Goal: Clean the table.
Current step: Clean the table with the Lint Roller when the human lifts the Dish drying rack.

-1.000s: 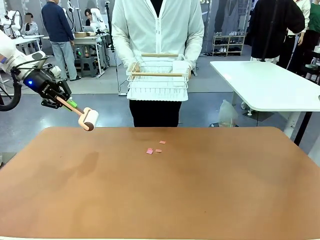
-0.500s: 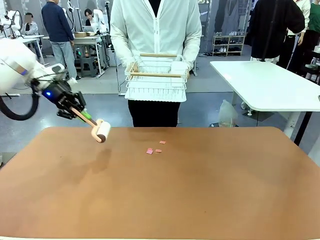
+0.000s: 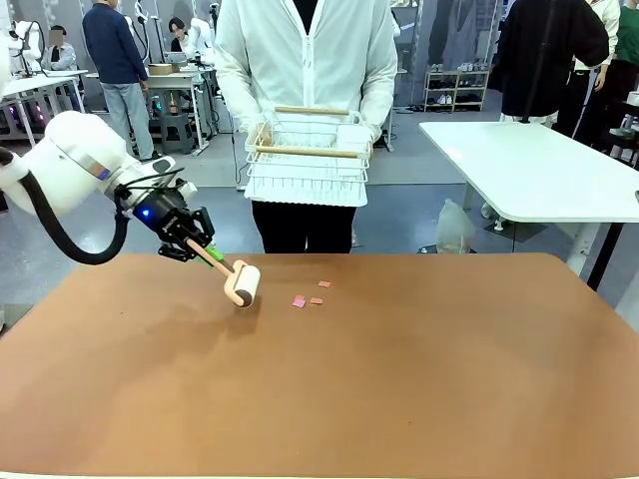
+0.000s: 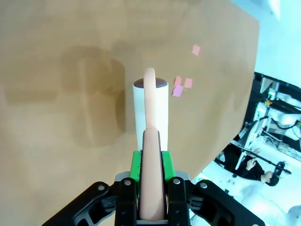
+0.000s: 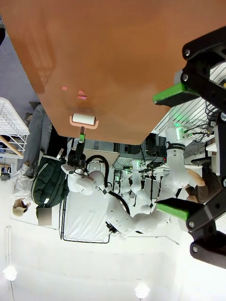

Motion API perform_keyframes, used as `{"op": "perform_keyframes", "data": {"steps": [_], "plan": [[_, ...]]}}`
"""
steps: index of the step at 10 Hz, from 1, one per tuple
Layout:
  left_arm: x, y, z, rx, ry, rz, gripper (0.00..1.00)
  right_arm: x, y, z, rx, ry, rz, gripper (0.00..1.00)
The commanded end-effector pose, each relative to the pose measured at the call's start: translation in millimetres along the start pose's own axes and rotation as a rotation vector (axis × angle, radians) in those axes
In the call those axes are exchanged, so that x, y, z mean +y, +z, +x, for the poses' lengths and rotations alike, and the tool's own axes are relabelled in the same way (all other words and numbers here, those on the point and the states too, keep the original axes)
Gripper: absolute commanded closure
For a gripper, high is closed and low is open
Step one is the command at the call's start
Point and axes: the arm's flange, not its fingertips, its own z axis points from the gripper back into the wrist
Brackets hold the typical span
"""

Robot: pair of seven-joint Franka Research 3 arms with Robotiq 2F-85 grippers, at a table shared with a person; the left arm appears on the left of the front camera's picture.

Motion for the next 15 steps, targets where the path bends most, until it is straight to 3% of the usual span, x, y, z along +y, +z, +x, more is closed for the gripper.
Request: {"op": "perform_keyframes", "data": {"steps": [1, 8, 10, 15], "plan": [[-5, -14, 0, -0.063, -0.002, -0.024, 0.79, 5, 0, 1, -0.006, 0.001, 0.015, 0.00], [1, -61, 4, -0.065, -0.031, -0.063, 0.79, 5, 0, 1, -0.006, 0.001, 0.015, 0.00], [9, -95, -4, -0.050, -0.064, -0.097, 0.79, 5, 0, 1, -0.006, 0.001, 0.015, 0.00], [-23, -162, 2, 0.003, -0.045, -0.108, 0.79, 5, 0, 1, -0.006, 0.001, 0.015, 0.00]]}}
